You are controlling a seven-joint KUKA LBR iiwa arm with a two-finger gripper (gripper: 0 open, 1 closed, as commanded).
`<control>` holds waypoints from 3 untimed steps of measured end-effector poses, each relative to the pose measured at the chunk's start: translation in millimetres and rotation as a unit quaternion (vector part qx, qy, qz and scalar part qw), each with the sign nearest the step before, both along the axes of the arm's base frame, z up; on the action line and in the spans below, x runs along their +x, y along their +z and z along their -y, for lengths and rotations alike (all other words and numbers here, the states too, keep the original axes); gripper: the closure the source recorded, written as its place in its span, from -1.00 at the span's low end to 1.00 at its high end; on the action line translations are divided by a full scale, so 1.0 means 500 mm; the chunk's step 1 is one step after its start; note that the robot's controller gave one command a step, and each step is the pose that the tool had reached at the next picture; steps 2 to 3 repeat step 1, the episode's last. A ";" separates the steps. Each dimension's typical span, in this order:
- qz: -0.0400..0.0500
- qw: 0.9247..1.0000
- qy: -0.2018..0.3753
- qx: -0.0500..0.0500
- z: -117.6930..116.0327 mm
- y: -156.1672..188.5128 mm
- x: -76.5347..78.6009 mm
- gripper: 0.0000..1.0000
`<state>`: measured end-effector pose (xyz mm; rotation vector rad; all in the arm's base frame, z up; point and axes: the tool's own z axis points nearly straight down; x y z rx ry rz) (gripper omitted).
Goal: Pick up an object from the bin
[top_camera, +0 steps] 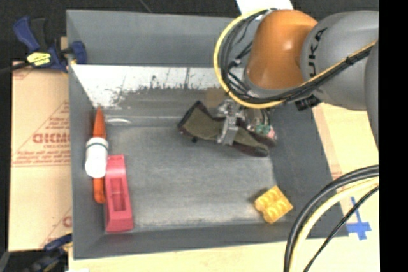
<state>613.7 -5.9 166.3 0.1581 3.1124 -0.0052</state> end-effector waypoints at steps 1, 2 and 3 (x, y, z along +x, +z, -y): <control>0.000 1.000 0.000 0.000 0.000 0.027 0.000 1.00; 0.000 1.000 0.000 0.000 0.000 0.027 0.000 1.00; 0.000 1.000 0.000 0.000 0.000 0.027 0.000 1.00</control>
Offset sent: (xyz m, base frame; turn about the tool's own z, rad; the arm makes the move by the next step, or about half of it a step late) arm 0.0000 0.0000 0.0309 -0.0003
